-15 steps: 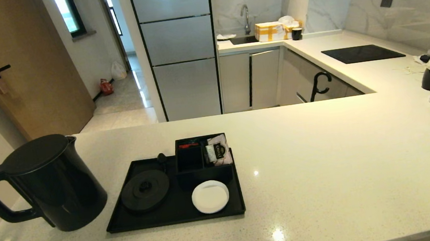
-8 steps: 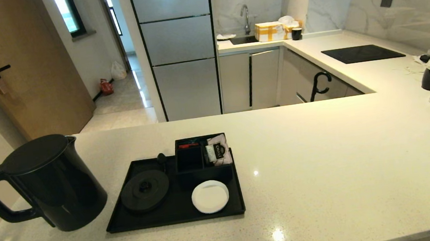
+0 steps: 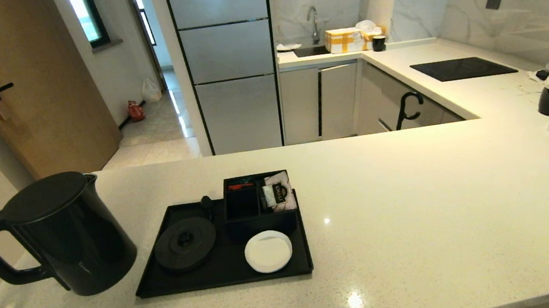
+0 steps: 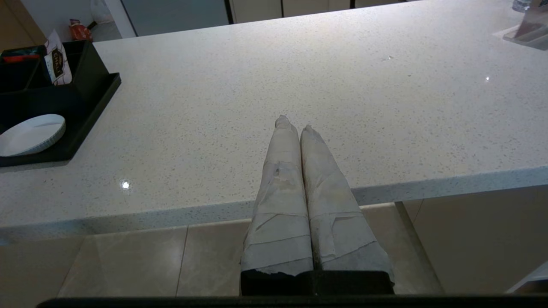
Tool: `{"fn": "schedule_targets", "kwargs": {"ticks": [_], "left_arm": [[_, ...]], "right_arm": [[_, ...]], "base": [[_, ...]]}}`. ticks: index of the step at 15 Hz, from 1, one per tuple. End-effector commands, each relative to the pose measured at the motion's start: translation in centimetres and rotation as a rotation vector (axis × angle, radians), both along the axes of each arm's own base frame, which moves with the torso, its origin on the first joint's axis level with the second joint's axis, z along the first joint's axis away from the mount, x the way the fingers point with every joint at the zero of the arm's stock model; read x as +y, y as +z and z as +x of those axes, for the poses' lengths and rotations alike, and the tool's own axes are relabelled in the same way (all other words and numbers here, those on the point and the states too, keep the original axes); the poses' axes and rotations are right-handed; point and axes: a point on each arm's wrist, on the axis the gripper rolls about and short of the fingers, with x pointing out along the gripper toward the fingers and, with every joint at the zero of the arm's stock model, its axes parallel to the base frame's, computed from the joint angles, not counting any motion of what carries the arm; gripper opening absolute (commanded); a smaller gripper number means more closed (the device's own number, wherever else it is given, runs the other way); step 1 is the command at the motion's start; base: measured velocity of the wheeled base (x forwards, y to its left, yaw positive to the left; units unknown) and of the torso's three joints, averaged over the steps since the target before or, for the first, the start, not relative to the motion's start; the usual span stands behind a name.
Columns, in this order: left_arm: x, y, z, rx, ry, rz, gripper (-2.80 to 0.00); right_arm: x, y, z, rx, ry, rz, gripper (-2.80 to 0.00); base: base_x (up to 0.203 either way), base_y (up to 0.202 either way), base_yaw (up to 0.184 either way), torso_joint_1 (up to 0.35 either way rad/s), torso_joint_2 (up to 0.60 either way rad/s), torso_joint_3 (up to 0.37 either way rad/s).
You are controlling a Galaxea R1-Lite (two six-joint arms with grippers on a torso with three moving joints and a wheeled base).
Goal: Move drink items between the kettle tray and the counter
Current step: Pick up the tea bag
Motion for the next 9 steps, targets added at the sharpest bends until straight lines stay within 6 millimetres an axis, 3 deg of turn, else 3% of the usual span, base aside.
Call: {"fn": "schedule_targets", "kwargs": {"ticks": [1, 9], "left_arm": [[-0.01, -0.34, -0.04, 0.036, -0.003, 0.004, -2.8], [0.01, -0.35, -0.01, 0.032, 0.007, -0.05, -2.8]], "right_arm": [[0.0, 0.04, 0.0, 0.0, 0.0, 0.0, -2.8], [0.0, 0.04, 0.0, 0.0, 0.0, 0.0, -2.8]], "base": [[0.0, 0.0, 0.0, 0.0, 0.0, 0.0], [0.0, 0.0, 0.0, 0.0, 0.0, 0.0]]}}
